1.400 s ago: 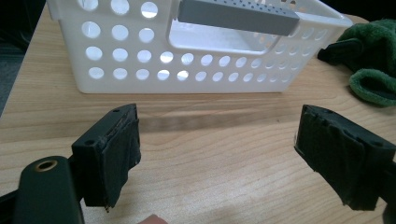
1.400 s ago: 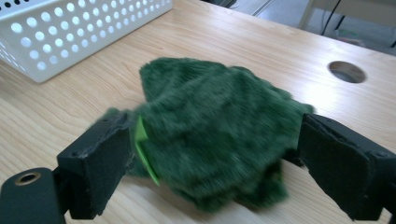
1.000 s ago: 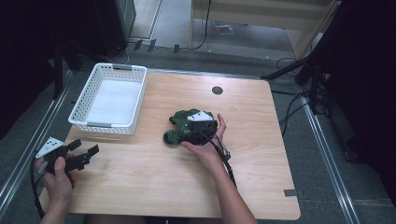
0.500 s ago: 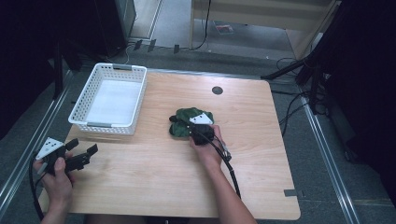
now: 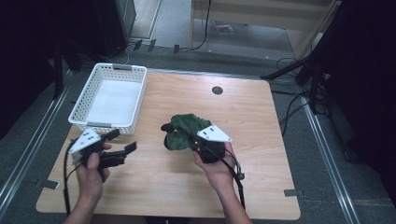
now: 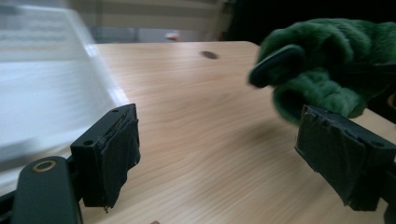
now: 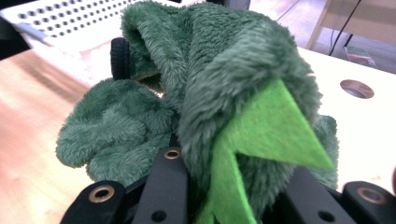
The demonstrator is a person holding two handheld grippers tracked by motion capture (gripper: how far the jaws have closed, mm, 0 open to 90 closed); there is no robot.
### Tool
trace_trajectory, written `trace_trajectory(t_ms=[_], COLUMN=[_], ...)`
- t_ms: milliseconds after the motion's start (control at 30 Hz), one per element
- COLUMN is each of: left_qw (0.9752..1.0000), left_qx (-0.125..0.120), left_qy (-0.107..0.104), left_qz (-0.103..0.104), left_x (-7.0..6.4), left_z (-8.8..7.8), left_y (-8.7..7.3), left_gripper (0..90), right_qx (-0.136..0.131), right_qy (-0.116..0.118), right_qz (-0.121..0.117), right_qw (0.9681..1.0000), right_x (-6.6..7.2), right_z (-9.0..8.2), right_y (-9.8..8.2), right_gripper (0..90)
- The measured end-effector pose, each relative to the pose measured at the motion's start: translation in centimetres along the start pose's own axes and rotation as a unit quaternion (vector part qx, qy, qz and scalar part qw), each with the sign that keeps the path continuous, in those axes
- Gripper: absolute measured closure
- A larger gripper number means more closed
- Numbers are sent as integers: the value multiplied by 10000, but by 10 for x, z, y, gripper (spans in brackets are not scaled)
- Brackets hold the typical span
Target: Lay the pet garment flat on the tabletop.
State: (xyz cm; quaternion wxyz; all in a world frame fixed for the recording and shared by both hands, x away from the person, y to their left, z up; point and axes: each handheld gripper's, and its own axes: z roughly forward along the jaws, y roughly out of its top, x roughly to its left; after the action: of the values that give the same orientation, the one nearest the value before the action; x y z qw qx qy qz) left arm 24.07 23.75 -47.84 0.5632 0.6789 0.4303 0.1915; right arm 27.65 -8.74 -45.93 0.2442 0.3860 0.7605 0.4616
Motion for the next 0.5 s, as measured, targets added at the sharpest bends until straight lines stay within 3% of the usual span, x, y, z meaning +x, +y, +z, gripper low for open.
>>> trace_trajectory(t_ms=[67, 133, 167, 200, 233, 267, 367, 433, 500], left_qw=[9993, 9978, 9973, 9965, 9955, 9951, 9938, 9935, 9929], left_qx=[66, 238, 283, 344, 451, 548, 605, 634, 788], left_qy=[-379, -601, -651, -746, -816, -814, -935, -949, -882], left_qz=[6, 128, 167, 155, 157, 142, 21, 55, 127], left_x=[-14, -25, -27, -29, -30, -31, -33, -36, -37], left_z=[16, 26, 29, 33, 37, 41, 49, 52, 57], left_y=[1, -6, -10, -16, -21, -25, -31, -33, -37], left_gripper=[136, 135, 135, 135, 135, 136, 136, 138, 139], right_qx=[3, 212, 524, 524, 618, 706, 647, 619, 546], right_qy=[52, 207, 499, 499, 694, 1102, 1085, 1066, 1030], right_qz=[11, -63, -124, -124, -86, -43, -121, -48, 2], right_qw=[10000, 9995, 9973, 9973, 9956, 9914, 9919, 9924, 9932], right_x=[3, 10, 14, 14, 16, 14, 11, 5, -1], right_z=[-5, -8, -10, -10, -10, -11, -12, -12, -13], right_y=[-2, -8, -13, -13, -15, -16, -16, -17, -18], right_gripper=[788, 742, 627, 627, 551, 454, 513, 674, 739])
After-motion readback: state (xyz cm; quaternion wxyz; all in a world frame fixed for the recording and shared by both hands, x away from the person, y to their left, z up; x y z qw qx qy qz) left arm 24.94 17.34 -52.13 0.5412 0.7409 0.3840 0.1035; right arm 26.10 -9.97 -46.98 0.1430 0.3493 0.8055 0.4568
